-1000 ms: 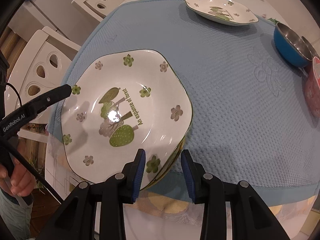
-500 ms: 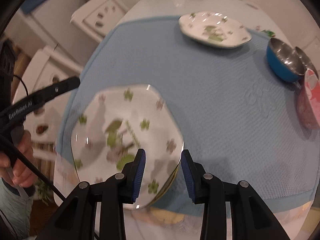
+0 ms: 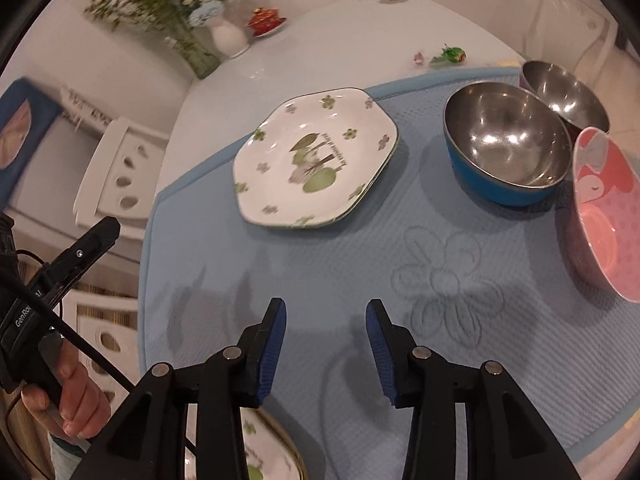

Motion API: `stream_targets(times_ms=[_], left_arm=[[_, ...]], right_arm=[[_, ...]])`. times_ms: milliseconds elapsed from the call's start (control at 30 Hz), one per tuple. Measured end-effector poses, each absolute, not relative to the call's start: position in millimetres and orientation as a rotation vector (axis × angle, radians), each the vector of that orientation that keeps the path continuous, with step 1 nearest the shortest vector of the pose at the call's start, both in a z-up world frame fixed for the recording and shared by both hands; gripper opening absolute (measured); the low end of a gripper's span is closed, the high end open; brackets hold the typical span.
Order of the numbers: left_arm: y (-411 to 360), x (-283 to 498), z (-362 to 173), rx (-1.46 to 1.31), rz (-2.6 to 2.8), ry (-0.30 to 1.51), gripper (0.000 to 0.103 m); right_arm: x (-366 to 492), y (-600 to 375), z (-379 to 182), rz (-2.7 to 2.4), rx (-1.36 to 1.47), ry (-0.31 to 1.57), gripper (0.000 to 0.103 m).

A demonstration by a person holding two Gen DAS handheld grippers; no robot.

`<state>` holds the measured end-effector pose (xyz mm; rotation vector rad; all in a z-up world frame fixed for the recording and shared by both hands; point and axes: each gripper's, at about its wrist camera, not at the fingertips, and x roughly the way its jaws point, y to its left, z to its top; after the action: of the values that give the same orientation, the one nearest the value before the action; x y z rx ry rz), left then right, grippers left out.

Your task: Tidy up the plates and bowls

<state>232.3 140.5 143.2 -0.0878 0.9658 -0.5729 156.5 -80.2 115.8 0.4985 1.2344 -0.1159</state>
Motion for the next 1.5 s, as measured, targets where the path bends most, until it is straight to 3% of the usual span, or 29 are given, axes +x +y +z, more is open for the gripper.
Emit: stream_targets(times_ms=[233, 567, 633, 700, 733, 1000, 1500], left_arm=[[94.8, 308.4, 98.6, -0.056, -0.620, 1.067, 0.062], [39.7, 377.1, 36.7, -0.059, -0.734, 1.187, 0.060], [33.9, 383.2, 27.9, -0.074, -0.763, 1.201, 0.055], [29.9, 385.5, 21.9, -0.088, -0.798, 1.221, 0.039], [28.1, 386.9, 21.3, -0.084, -0.803, 1.214, 0.039], [33.3, 361.8, 28.4, 0.014, -0.832, 1.175, 0.039], [97.5, 270.4, 26.9, -0.016, -0.812, 1.270, 0.039]], right_arm=[[193.2, -102.8, 70.9, -0.133, 0.603, 1.260, 0.041], [228.4, -118.6, 44.5, -0.219, 0.544, 1.211, 0.041], [232.6, -120.1, 39.3, -0.216, 0.542, 1.215, 0.041], [237.0, -120.3, 35.2, -0.215, 0.527, 1.218, 0.041], [239.0, -121.4, 33.3, -0.214, 0.522, 1.220, 0.041], [260.5, -98.3, 29.0, -0.204, 0.310, 1.226, 0.039], [274.1, -100.8, 26.7, -0.062, 0.301, 1.229, 0.040]])
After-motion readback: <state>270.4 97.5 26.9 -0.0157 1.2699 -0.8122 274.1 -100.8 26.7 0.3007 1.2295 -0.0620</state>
